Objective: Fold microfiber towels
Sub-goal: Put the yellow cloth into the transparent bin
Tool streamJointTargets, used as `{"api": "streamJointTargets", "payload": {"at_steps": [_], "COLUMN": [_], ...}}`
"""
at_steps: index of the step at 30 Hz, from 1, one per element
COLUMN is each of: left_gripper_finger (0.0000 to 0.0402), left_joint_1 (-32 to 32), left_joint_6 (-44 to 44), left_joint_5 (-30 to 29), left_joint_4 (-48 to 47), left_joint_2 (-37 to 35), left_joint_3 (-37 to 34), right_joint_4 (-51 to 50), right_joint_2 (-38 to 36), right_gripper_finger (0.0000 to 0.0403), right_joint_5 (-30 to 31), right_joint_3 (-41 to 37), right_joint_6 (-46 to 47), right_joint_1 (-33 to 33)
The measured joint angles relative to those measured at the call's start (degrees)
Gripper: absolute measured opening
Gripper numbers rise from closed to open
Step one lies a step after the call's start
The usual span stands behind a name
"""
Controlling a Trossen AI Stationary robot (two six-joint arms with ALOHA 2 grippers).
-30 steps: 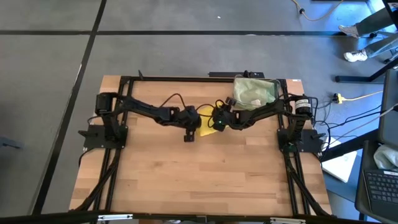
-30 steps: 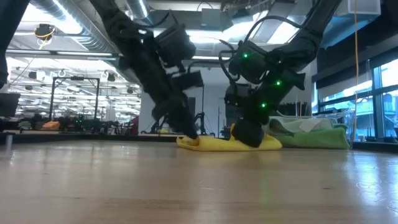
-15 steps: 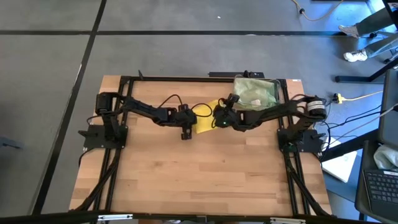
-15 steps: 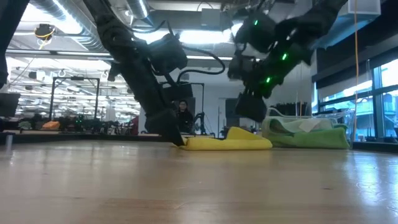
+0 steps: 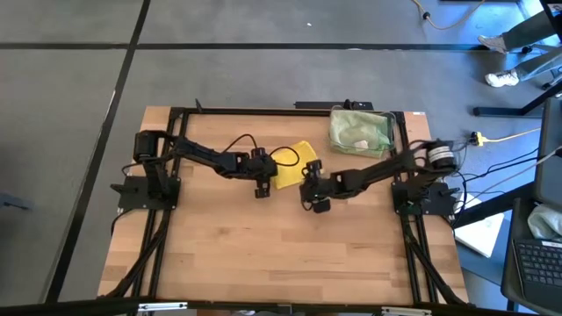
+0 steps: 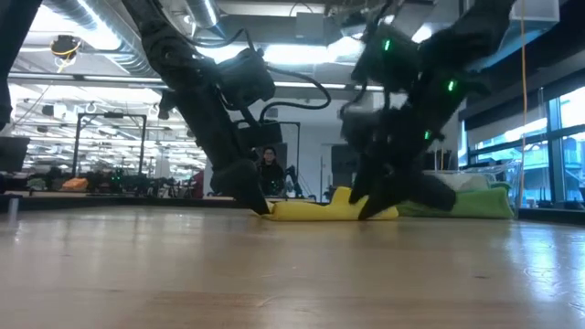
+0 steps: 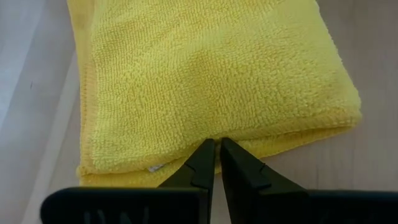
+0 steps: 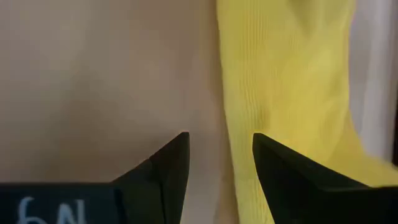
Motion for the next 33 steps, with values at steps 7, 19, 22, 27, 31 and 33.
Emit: {"api": "streamJointTargets", "payload": {"at_steps": [7,19,22,27,31,33], "left_gripper_finger": [0.0023,0.0023,0.0023,0.0023,0.0023,0.0023], "left_joint_1": [-0.1,-1.2,-1.2,-1.2,-1.2,-1.2], "left_joint_6": [0.0,-0.1,0.0,1.7,2.5,2.5], "left_joint_5": [0.4,1.1,1.1,-0.6,-4.1,-4.3], "left_joint_4": [0.6,1.7,1.7,-0.6,-3.5,-4.1], "left_joint_2": [0.1,0.1,0.1,-1.2,-6.1,-9.3], "left_joint_3": [0.0,0.0,0.0,-0.2,-0.2,-0.2], "right_joint_4": [3.3,7.3,7.6,7.4,7.2,7.5], "right_joint_2": [4.8,5.2,5.3,5.4,5.4,5.4], "right_gripper_finger": [0.0178,0.0177,0.0162,0.0075,0.0013,0.0014], "right_joint_5": [9.3,4.0,3.7,2.2,-0.5,-0.5], "right_joint_3": [0.2,0.1,0.1,0.0,0.0,0.0], "right_joint_6": [-0.6,-3.8,-3.8,-3.8,-3.8,-3.7], "right_joint_1": [-1.6,-5.2,-5.2,-5.2,-5.5,-5.6]}}
